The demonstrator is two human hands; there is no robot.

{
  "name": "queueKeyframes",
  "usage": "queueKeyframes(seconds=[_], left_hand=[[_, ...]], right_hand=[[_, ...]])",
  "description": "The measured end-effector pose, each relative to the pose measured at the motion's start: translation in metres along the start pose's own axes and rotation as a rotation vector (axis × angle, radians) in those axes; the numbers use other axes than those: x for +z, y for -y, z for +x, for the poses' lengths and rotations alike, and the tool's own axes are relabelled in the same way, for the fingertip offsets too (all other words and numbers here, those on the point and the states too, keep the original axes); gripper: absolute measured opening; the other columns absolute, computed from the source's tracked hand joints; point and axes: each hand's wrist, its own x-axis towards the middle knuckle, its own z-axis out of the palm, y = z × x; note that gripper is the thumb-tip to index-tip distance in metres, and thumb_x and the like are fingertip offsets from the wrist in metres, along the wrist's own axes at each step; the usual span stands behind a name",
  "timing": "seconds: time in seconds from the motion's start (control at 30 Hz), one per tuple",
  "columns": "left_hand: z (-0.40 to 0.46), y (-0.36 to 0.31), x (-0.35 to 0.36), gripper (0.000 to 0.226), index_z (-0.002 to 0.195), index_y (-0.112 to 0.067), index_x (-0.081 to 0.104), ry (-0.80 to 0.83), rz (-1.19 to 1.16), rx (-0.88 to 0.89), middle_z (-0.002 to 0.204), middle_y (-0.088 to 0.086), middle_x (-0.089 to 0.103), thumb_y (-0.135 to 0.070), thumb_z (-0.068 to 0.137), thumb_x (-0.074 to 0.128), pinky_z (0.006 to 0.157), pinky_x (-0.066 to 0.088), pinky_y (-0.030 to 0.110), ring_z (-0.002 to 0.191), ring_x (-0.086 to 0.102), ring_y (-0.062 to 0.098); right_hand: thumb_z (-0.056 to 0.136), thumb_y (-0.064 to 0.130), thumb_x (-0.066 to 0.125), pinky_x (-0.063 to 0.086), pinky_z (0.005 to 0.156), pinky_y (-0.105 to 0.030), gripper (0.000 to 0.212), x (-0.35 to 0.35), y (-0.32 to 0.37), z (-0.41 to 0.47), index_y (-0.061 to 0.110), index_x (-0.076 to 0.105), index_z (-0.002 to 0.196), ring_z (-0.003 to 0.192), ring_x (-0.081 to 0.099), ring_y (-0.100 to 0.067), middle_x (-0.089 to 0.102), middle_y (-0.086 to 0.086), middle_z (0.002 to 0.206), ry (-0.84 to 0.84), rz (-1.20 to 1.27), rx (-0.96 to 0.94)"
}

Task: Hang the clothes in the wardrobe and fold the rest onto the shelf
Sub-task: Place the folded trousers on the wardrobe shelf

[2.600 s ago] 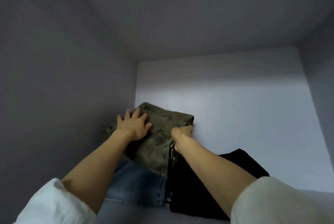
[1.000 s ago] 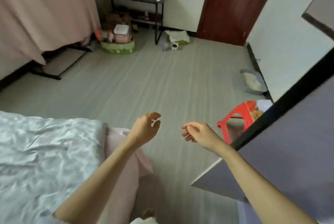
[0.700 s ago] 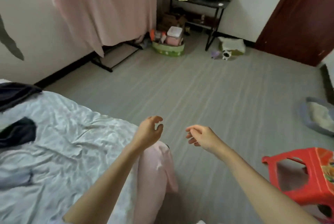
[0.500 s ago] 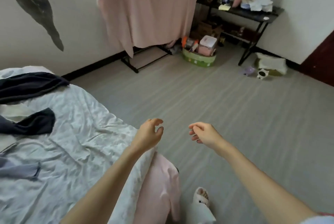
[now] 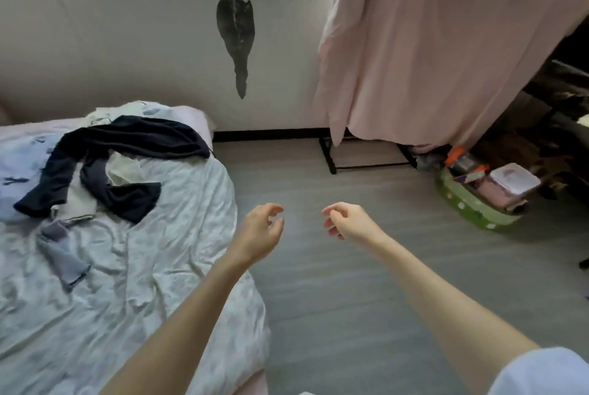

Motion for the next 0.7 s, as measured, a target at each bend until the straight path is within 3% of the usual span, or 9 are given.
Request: queueKeyframes(seconds=[0.17, 0.33, 0.43, 0.6, 0.7], left_hand=[[0.064, 0.043, -0.037, 0.032, 0.124, -0.011, 0.056, -0.134, 0.085, -0.141, 0.125, 0.007, 0.057, -0.017, 0.093, 0.051, 0.092, 0.043, 0.028, 0.107, 0.059, 0.019], [0.166, 0.087, -0.071, 0.035, 0.128, -0.013, 0.053, -0.205, 0.139, -0.216, 0.130, 0.005, 0.055, -0.021, 0.094, 0.050, 0.098, 0.041, 0.031, 0.117, 0.053, 0.019], [0.230, 0.112, -0.093, 0.038, 0.131, -0.013, 0.049, -0.228, 0.182, -0.252, 0.131, 0.006, 0.051, -0.022, 0.094, 0.049, 0.099, 0.041, 0.035, 0.118, 0.050, 0.021], [0.309, 0.146, -0.124, 0.042, 0.134, -0.016, 0.044, -0.257, 0.316, -0.300, 0.135, 0.005, 0.042, -0.022, 0.092, 0.050, 0.098, 0.040, 0.039, 0.121, 0.043, 0.025], [0.352, 0.172, -0.137, 0.041, 0.132, -0.017, 0.044, -0.223, 0.389, -0.333, 0.134, 0.002, 0.040, -0.023, 0.092, 0.049, 0.097, 0.040, 0.039, 0.120, 0.039, 0.025]], right_hand=[[0.093, 0.007, 0.035, 0.046, 0.072, -0.026, 0.031, 0.018, 0.037, 0.085, 0.006, 0.060, 0.112, 0.078, 0.061, -0.020, 0.063, -0.006, 0.093, 0.165, -0.039, -0.134], [0.093, 0.005, 0.035, 0.050, 0.077, -0.033, 0.031, 0.018, 0.083, 0.204, 0.006, 0.061, 0.109, 0.075, 0.062, -0.019, 0.065, -0.004, 0.088, 0.106, -0.009, -0.223], [0.092, 0.005, 0.035, 0.049, 0.079, -0.032, 0.033, 0.029, 0.117, 0.282, 0.006, 0.061, 0.112, 0.078, 0.059, -0.020, 0.065, -0.007, 0.091, 0.110, -0.037, -0.243], [0.094, 0.012, 0.039, 0.040, 0.081, -0.024, 0.036, 0.067, 0.146, 0.369, 0.016, 0.054, 0.126, 0.107, 0.055, -0.021, 0.061, -0.007, 0.120, 0.213, -0.131, -0.257], [0.095, 0.013, 0.037, 0.038, 0.076, -0.021, 0.037, 0.089, 0.157, 0.421, 0.017, 0.051, 0.129, 0.101, 0.053, -0.017, 0.059, -0.006, 0.122, 0.279, -0.130, -0.235]])
